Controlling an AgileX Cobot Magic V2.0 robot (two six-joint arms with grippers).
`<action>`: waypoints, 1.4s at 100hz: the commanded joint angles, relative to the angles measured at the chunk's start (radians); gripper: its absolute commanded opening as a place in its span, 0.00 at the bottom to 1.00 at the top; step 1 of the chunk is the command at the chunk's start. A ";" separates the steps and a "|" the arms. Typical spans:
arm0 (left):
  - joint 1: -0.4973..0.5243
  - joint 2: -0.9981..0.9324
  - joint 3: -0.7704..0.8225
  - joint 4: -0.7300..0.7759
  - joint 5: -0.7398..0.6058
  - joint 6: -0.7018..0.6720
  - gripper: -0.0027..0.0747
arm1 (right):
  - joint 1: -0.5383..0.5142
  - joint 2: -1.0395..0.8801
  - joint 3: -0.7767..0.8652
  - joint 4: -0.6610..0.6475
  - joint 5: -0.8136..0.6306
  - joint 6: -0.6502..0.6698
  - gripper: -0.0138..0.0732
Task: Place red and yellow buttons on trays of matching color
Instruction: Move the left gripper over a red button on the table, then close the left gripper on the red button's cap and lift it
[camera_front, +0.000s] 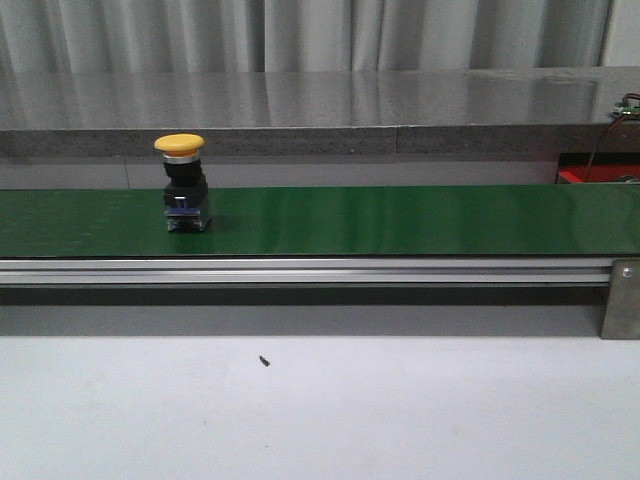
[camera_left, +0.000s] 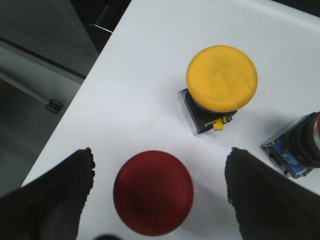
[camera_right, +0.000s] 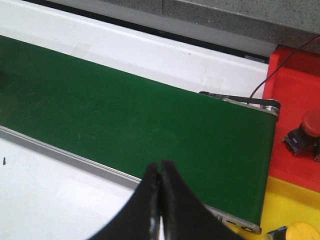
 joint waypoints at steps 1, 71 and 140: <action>-0.003 -0.055 -0.034 -0.008 -0.061 -0.007 0.70 | 0.000 -0.013 -0.024 0.029 -0.057 -0.006 0.08; -0.003 -0.055 -0.034 -0.008 -0.034 -0.007 0.60 | 0.000 -0.013 -0.024 0.029 -0.057 -0.006 0.08; -0.003 -0.008 -0.034 -0.010 -0.021 -0.007 0.32 | 0.000 -0.013 -0.024 0.029 -0.057 -0.006 0.08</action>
